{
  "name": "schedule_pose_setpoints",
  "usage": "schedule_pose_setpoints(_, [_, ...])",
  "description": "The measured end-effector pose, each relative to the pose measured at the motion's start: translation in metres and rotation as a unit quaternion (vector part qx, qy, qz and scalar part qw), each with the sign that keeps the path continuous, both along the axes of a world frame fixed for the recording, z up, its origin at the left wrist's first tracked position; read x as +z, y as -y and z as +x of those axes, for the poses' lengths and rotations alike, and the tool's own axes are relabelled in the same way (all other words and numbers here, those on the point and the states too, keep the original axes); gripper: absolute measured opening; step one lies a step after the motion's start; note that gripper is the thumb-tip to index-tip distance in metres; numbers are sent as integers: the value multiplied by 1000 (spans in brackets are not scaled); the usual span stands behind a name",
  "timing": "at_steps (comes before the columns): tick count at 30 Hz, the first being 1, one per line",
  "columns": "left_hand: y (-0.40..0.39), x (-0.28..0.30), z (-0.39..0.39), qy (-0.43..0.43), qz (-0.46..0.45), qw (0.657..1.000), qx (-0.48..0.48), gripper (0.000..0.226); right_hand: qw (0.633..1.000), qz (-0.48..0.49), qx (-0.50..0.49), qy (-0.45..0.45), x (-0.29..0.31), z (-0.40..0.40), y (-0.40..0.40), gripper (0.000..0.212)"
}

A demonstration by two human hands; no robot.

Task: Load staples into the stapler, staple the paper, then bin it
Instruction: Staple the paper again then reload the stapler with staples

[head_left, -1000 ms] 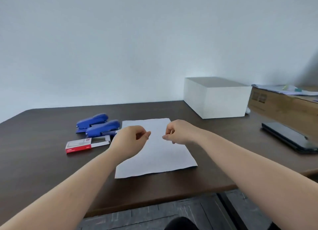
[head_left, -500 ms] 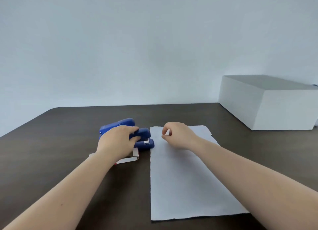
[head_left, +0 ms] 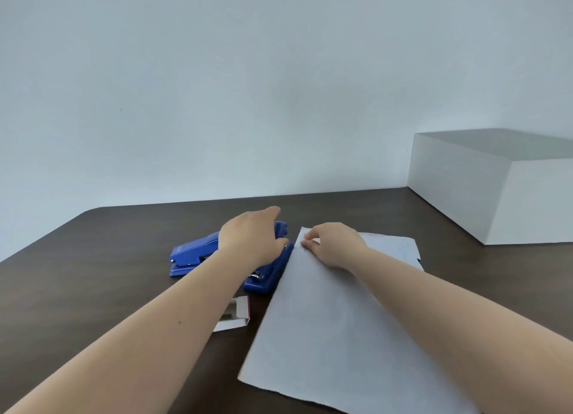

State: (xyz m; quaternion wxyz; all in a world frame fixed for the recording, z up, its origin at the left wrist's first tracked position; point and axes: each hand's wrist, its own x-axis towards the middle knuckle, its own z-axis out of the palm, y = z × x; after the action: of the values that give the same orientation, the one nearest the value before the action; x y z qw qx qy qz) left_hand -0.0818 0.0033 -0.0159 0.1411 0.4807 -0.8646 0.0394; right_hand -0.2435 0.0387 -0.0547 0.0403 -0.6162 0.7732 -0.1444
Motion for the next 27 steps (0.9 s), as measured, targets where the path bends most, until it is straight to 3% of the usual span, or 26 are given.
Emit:
schedule_pose_setpoints(4, [24,-2,-14,3,15,1000,23,38,999,-5,45,1,-3,-9,3,38])
schedule_pose_setpoints(8, [57,-4,-26,-18,25,999,43,11,998,-7,54,22,-6,-17,10,36])
schedule_pose_setpoints(12, [84,-1,-36,-12,32,997,73,34,997,-32,57,31,-8,-20,13,35])
schedule_pose_setpoints(27, [143,1,-57,22,30,989,142,40,994,-70,71,32,-17,-24,21,33])
